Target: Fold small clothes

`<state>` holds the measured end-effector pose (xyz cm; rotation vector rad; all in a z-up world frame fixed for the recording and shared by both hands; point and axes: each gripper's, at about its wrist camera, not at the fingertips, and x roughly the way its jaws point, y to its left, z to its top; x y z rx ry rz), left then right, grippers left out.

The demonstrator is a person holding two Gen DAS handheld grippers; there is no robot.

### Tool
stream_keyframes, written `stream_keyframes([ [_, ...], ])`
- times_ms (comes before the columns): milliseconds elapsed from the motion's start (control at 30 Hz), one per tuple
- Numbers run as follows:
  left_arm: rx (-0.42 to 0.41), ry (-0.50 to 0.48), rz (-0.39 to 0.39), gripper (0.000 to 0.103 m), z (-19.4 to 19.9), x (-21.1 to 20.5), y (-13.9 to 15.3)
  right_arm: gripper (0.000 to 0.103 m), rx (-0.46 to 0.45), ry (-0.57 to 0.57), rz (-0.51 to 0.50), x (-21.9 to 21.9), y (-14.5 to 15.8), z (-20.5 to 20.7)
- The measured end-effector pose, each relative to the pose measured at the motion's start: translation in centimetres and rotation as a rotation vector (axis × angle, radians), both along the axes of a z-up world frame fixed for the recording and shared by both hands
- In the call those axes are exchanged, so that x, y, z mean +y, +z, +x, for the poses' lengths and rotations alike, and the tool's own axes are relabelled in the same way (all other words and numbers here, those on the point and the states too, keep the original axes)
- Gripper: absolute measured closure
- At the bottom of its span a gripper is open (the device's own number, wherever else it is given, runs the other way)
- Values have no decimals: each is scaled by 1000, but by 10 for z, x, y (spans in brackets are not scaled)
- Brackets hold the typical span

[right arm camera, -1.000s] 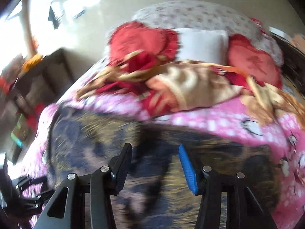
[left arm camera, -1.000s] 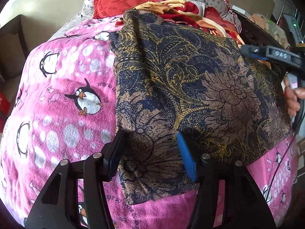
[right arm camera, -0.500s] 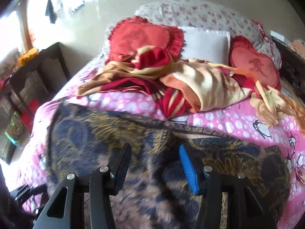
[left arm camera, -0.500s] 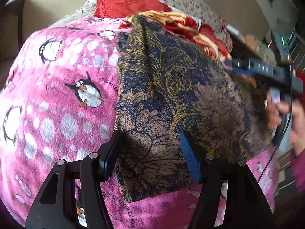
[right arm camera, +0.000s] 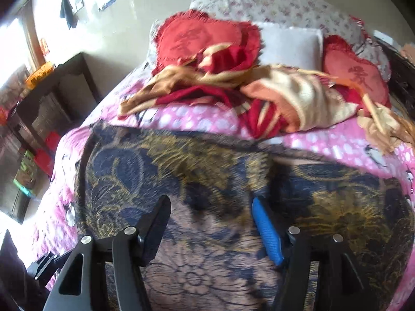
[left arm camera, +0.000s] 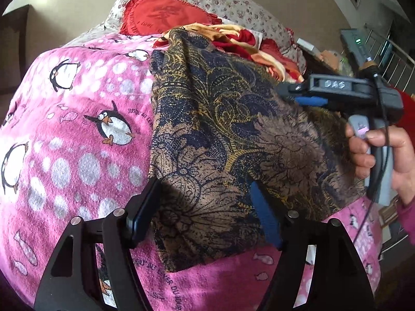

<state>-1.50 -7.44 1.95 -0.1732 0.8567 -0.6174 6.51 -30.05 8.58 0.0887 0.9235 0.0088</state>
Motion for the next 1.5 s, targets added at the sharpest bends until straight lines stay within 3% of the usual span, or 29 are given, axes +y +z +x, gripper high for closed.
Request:
stream_keyframes([
  [67, 15, -1, -77, 32, 0, 11, -1, 40, 20, 2, -10, 7, -1, 3],
  [167, 51, 12, -191, 32, 4, 26, -5, 35, 20, 54, 58, 25, 6, 9],
  [233, 67, 11, -230, 32, 6, 31, -6, 27, 25, 78, 81, 41, 9, 13],
  [300, 77, 17, -257, 32, 8, 35, -6, 26, 37, 124, 78, 62, 12, 20],
  [600, 61, 16, -228, 32, 4, 32, -4, 26, 83, 222, -54, 137, 5, 56],
  [767, 60, 17, -224, 32, 4, 32, -3, 15, 151, 239, -118, 158, -4, 73],
  [900, 61, 17, -227, 32, 5, 32, -4, 12, 221, 253, -230, 176, -19, 83],
  [1167, 60, 18, -228, 32, 6, 34, -5, 2, 277, 277, -460, 203, -53, 87],
  [1267, 58, 19, -227, 32, 6, 33, -4, 13, 268, 267, -456, 200, -50, 88],
  [1300, 56, 20, -227, 32, 6, 33, -4, 29, 253, 260, -464, 198, -48, 89],
  [1333, 54, 22, -226, 32, 6, 33, -4, 36, 243, 256, -471, 195, -45, 89],
  [1500, 45, 19, -215, 31, 5, 30, -4, 55, 237, 318, -438, 183, -34, 80],
])
